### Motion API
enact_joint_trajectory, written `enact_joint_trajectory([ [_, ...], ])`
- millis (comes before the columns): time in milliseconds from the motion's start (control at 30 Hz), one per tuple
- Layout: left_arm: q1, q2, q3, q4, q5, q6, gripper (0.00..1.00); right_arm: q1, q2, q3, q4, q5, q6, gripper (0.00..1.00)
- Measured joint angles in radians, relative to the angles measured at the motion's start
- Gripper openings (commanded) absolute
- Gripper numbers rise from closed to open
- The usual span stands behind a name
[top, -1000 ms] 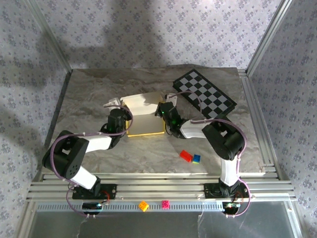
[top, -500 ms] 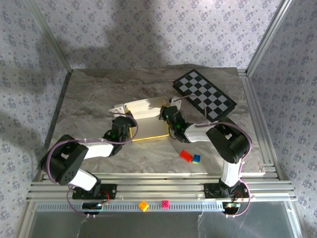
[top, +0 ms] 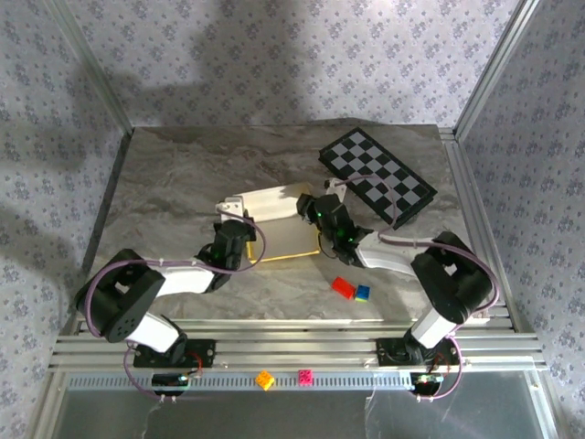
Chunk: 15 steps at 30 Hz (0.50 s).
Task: Fold the paper box
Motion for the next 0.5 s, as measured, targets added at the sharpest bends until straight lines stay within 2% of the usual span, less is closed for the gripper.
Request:
enact_joint_trajectory([
  [167,-0.008,0.020,0.014,0.002,-0.014,0.019,0.00,-0.001,-0.040,-0.018,-0.073,-0.043,0.042,0.43],
  [267,-0.013,0.035,0.032,-0.007,-0.020,0.026,0.00,0.005,-0.086,-0.031,-0.134,-0.051,0.064,0.51],
  [400,-0.020,0.058,0.059,-0.019,-0.034,0.037,0.00,0.042,-0.220,-0.043,-0.268,-0.042,0.125,0.59],
  [500,-0.022,0.077,0.069,-0.018,-0.045,0.044,0.00,0.081,-0.357,-0.045,-0.378,-0.034,0.186,0.60],
])
